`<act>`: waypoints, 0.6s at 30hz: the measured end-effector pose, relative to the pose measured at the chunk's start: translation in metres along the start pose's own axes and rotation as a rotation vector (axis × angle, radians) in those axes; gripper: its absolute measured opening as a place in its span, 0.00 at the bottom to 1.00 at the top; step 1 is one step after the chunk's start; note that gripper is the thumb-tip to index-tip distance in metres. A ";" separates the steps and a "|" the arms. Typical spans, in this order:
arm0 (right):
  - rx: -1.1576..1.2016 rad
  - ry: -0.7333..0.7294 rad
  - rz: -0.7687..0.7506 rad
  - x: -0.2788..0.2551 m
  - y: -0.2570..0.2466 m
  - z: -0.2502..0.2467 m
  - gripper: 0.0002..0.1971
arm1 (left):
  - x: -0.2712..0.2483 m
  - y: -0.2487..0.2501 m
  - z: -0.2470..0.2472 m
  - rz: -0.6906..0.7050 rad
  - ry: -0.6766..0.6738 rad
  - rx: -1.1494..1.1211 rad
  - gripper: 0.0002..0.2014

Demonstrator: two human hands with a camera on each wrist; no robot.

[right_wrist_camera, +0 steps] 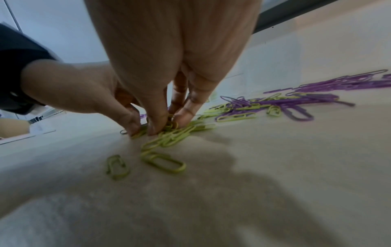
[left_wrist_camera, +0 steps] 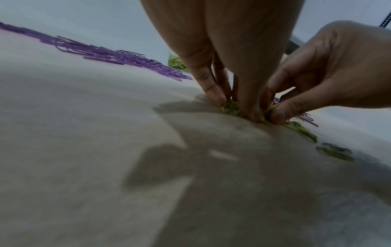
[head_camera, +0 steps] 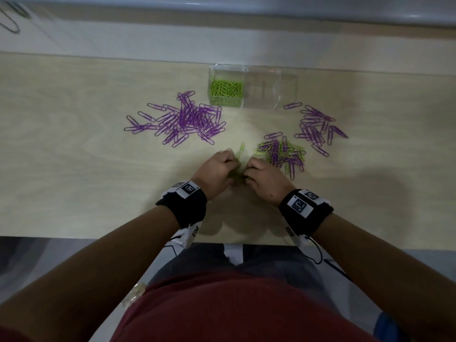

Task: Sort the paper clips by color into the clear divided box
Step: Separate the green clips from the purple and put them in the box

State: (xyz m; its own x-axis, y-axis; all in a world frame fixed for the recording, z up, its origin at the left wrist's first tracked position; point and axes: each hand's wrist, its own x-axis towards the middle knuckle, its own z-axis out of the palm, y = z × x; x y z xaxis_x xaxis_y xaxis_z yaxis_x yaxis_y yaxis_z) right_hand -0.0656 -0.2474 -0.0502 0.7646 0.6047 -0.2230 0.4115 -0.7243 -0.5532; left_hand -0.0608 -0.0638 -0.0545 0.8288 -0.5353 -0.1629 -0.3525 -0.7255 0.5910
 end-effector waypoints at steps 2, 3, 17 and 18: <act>-0.012 0.015 -0.014 0.003 -0.002 -0.003 0.07 | 0.004 0.004 -0.002 -0.041 0.012 0.009 0.15; -0.019 0.004 -0.002 0.005 -0.002 -0.006 0.07 | 0.007 0.006 -0.004 -0.071 0.005 0.011 0.14; 0.659 0.282 0.316 0.073 0.004 -0.112 0.05 | 0.031 0.015 -0.035 -0.290 -0.187 0.025 0.05; 0.678 0.317 0.289 0.089 0.004 -0.121 0.06 | 0.032 0.015 -0.035 -0.303 -0.201 0.009 0.06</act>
State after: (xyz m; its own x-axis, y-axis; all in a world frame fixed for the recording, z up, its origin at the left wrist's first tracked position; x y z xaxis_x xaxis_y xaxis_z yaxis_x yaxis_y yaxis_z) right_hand 0.0636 -0.2367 0.0246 0.9412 0.2276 -0.2495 -0.1374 -0.4168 -0.8985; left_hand -0.0247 -0.0769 -0.0235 0.7947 -0.3690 -0.4819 -0.1084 -0.8675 0.4856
